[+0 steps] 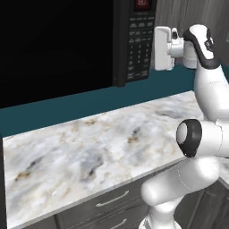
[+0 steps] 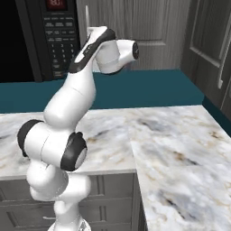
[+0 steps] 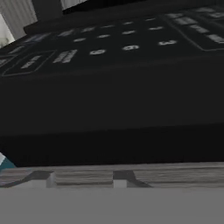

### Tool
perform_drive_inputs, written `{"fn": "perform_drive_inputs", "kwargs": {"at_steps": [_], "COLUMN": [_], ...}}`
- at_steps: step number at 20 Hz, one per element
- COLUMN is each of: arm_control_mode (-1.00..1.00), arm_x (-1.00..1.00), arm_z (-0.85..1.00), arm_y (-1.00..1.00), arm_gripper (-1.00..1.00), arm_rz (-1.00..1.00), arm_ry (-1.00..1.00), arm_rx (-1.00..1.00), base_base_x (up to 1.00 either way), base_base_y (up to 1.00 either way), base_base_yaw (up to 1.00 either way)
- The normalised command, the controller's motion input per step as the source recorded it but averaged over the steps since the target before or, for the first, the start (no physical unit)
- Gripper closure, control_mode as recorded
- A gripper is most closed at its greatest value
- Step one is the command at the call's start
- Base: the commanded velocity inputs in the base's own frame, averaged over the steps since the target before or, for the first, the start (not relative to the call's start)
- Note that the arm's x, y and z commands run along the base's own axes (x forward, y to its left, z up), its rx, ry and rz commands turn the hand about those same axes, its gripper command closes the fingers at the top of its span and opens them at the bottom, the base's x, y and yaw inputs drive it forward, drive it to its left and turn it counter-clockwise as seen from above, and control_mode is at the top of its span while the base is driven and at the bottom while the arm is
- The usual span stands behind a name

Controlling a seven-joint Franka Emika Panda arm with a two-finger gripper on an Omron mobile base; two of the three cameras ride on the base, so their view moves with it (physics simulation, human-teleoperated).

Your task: Close all open cabinet doors.

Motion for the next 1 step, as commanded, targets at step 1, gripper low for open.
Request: {"fn": "perform_drive_inputs", "kwargs": {"at_steps": [1], "arm_control_mode": [-1.0], "arm_x": [0.26], "arm_z": [-0.41], "arm_y": [0.0], "arm_gripper": [-1.0], "arm_rz": [0.05], "arm_ry": [-0.03], "arm_rx": [0.0], "base_base_x": [0.0], "base_base_y": [0.0], "base_base_yaw": [0.0]}}
